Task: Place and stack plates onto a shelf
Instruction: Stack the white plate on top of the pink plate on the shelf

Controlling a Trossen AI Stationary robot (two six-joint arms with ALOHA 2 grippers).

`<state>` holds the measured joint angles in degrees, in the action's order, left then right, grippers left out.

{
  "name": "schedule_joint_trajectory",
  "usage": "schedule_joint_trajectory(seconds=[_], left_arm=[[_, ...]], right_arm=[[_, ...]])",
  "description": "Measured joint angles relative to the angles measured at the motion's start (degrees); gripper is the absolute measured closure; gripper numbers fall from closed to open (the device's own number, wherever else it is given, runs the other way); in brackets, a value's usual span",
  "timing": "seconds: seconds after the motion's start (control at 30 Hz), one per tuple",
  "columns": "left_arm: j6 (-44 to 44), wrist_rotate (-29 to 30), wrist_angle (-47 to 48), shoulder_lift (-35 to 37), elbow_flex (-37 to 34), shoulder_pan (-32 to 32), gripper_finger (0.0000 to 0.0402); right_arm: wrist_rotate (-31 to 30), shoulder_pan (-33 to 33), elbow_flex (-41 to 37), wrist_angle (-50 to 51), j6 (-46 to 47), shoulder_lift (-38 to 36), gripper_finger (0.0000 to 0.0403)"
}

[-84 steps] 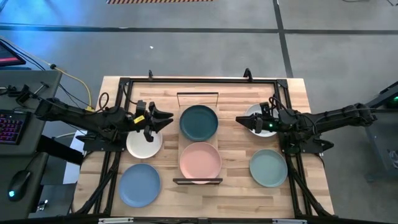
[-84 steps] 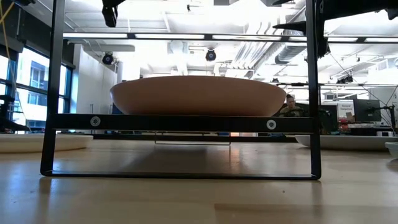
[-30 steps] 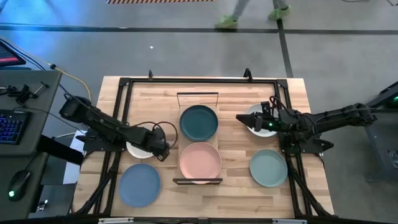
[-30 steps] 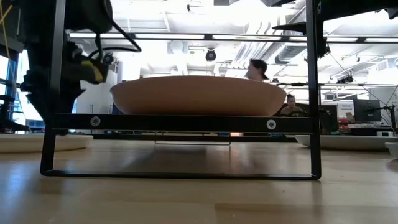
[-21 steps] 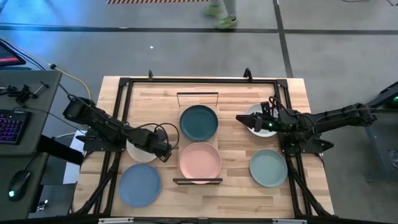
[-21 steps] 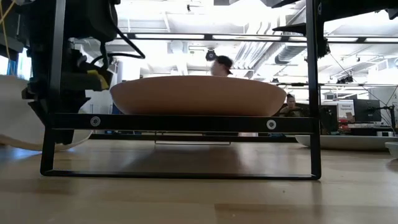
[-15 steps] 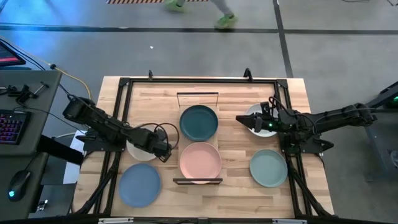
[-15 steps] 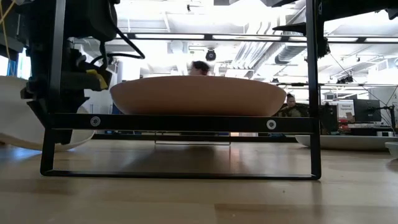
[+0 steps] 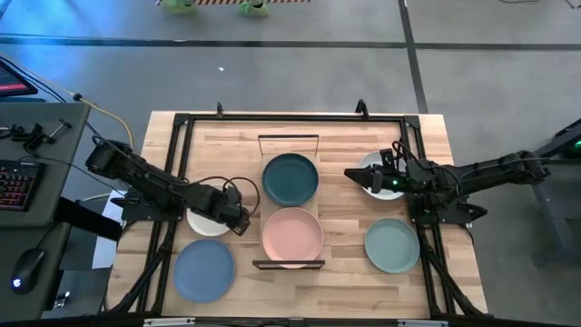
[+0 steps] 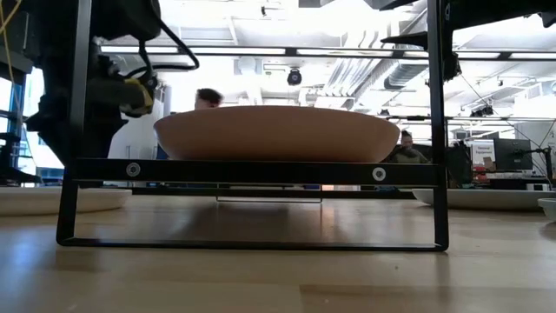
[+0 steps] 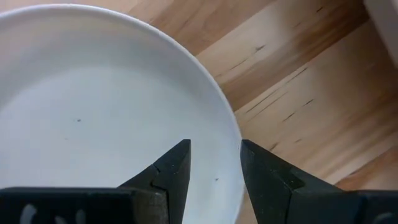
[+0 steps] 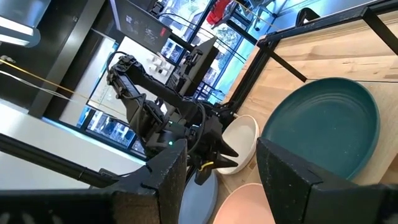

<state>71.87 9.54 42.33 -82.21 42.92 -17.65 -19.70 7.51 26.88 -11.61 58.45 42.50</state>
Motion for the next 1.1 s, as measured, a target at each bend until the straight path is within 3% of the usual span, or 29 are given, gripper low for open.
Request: schedule_joint_trajectory(seconds=[0.3, 0.73, 0.83, 0.97, 1.1], left_arm=[[4.0, 1.0, -2.8, -1.3, 0.0, -0.9, 0.0271], [3.0, 0.8, -5.7, -6.6, 0.0, -0.8, 0.0275], [3.0, 0.8, -5.3, -6.8, 0.1, -0.8, 0.0308], [2.0, 0.9, -5.2, -6.5, 0.1, -0.8, 0.0382], [0.2, 0.7, -4.0, -6.5, 0.4, -0.8, 0.0388]], right_arm=[[0.0, 0.0, 0.0, 0.2, 0.0, 0.0, 0.0228], [0.0, 0.0, 0.0, 0.2, 0.0, 0.0, 0.0228], [0.0, 0.0, 0.0, 0.2, -0.3, 0.0, 0.0228], [0.0, 0.0, 0.0, 0.6, -0.4, 0.0, 0.0228], [0.0, 0.0, 0.0, 1.3, -0.4, 0.0, 0.0228]])
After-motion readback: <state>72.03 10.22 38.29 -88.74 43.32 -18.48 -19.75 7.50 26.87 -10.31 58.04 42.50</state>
